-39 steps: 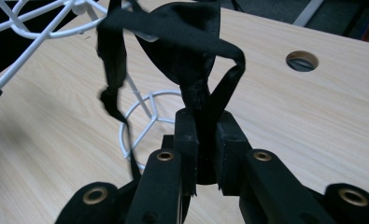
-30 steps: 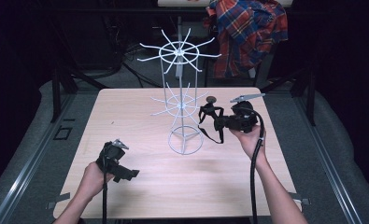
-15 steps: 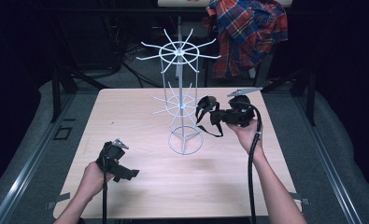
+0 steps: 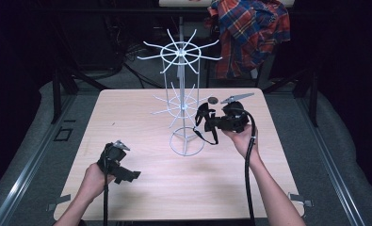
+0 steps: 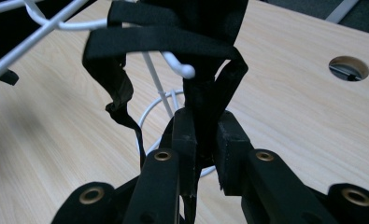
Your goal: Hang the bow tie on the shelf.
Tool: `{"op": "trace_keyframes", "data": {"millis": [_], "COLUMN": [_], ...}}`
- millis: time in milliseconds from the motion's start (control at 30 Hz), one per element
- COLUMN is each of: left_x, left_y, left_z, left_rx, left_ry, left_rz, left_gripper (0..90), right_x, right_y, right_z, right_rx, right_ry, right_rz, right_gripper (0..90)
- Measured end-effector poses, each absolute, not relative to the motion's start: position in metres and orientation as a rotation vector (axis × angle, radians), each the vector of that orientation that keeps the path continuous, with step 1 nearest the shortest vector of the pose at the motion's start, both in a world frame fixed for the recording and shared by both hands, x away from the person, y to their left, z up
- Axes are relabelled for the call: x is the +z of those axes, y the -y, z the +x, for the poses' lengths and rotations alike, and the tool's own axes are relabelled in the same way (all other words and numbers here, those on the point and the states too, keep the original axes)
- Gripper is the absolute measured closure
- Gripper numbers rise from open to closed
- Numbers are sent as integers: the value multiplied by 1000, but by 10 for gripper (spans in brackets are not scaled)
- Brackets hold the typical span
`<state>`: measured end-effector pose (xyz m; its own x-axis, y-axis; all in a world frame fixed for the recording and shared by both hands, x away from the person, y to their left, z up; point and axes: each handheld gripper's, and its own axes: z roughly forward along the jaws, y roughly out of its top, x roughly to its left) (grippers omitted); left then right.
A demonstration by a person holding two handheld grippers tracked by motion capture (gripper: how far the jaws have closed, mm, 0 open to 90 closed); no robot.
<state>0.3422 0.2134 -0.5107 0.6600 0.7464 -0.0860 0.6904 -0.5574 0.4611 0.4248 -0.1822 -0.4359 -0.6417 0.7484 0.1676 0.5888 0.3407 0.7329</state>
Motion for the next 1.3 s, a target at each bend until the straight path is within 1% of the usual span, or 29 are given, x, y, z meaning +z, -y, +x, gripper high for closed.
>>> {"op": "trace_keyframes", "data": {"millis": [367,867,1000,1167,1233,1300], "left_x": [-511,-511,-511,-511,-511,-511], "left_y": [-213,-212,-212,-212,-212,-212], "left_z": [343,343,343,343,343,343], "left_rx": [164,162,163,159,158,160], "left_ry": [-1120,-1118,-1118,-1115,-1114,-1113], "left_rz": [2419,2423,2421,2422,2424,2423], "left_gripper": [2,2,2,2,2,2], "right_x": [-455,-461,-460,-458,-457,-455], "right_y": [176,174,176,177,178,179], "right_z": [427,423,421,419,417,416], "right_rx": [1154,1135,1163,1163,1179,1178], "right_ry": [-2477,-2501,-2506,-2520,-2511,-2513], "right_rz": [1241,1253,1249,1234,1219,1220], "right_gripper": [789,774,738,672,623,612]}}
